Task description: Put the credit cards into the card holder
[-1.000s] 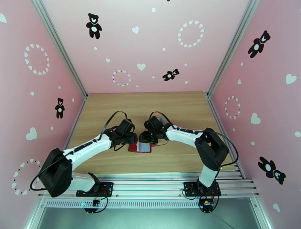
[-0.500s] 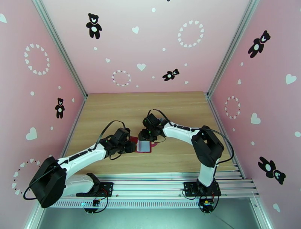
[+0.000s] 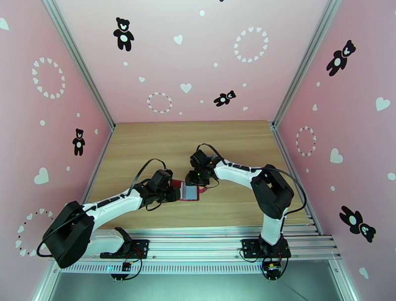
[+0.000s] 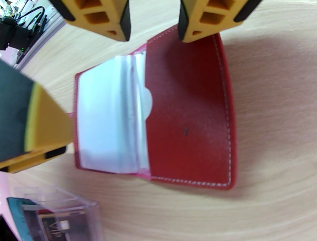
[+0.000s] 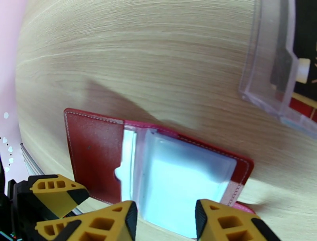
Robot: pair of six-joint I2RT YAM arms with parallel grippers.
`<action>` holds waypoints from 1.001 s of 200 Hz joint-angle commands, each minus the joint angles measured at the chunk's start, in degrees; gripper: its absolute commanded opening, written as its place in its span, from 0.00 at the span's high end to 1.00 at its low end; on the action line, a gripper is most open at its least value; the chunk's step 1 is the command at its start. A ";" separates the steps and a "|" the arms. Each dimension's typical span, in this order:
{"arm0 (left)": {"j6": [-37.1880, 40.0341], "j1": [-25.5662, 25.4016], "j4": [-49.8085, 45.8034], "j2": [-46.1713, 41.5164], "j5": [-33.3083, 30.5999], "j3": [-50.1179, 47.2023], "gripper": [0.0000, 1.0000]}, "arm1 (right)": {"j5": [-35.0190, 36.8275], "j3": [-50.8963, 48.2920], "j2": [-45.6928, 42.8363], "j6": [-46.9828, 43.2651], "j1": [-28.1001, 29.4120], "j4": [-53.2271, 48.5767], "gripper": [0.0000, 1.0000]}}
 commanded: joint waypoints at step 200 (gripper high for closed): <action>0.52 -0.47 3.08 2.77 -2.22 -2.50 0.51 | 1.62 2.70 5.21 -1.13 -0.15 -0.99 0.56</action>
